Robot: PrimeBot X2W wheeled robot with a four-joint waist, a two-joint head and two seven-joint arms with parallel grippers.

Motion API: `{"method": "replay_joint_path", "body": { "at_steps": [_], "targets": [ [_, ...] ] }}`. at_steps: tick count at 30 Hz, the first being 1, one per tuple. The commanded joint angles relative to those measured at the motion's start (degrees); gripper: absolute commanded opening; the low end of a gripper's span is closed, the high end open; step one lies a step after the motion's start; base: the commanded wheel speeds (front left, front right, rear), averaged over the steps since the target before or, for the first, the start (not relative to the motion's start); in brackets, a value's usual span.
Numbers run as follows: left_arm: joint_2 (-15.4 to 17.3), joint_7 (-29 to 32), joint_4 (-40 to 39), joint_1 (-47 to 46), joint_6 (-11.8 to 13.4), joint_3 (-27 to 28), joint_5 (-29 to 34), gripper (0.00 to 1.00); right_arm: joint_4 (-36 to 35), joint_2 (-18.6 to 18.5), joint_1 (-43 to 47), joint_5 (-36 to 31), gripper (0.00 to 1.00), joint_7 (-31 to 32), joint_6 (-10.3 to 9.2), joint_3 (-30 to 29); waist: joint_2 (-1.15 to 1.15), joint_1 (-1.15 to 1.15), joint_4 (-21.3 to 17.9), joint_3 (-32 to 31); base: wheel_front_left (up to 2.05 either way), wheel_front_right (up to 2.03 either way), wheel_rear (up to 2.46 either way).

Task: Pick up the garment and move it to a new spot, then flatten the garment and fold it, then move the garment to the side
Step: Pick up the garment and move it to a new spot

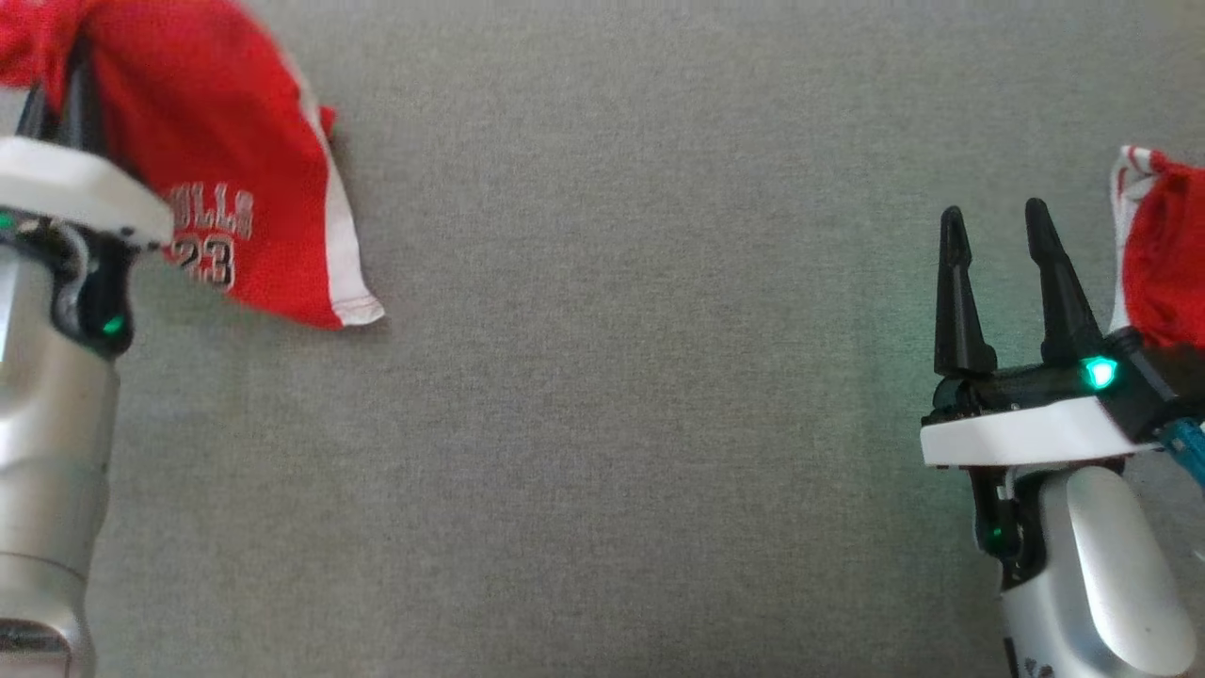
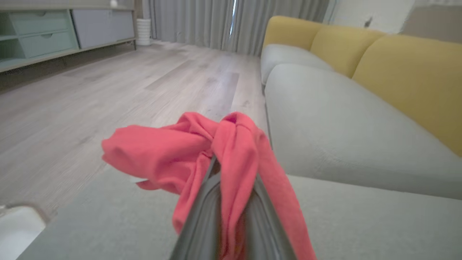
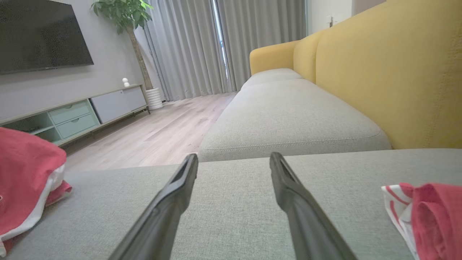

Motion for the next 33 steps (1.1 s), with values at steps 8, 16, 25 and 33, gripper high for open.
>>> {"method": "replay_joint_path", "body": {
  "at_steps": [8,16,25,33],
  "targets": [
    [0.08,0.05,-17.78,1.35,0.2,-1.68,-6.12,0.0,0.07,-0.15,0.44,2.41,1.0,-1.15,0.39,1.65,0.0,0.0,-1.92,-4.11,0.0,0.0,0.0],
    [-5.01,1.98,-31.56,5.35,4.65,-2.46,-8.5,0.0,0.27,-0.15,0.66,3.81,1.0,-1.26,0.39,2.08,0.0,0.0,-3.7,-5.57,0.0,0.0,0.0],
    [-12.19,3.89,-43.18,10.17,7.89,-7.39,-9.8,0.0,-0.19,-0.15,0.4,4.84,1.0,-1.27,0.39,2.75,0.0,0.0,-7.55,-6.84,0.0,0.0,0.0],
    [-17.45,0.55,-42.97,11.7,6.36,-12.72,-11.36,0.0,-0.75,-0.15,-0.07,6.26,1.0,-1.28,0.39,3.13,0.0,0.0,-11.63,-6.13,0.0,0.0,0.0]
  ]
}}
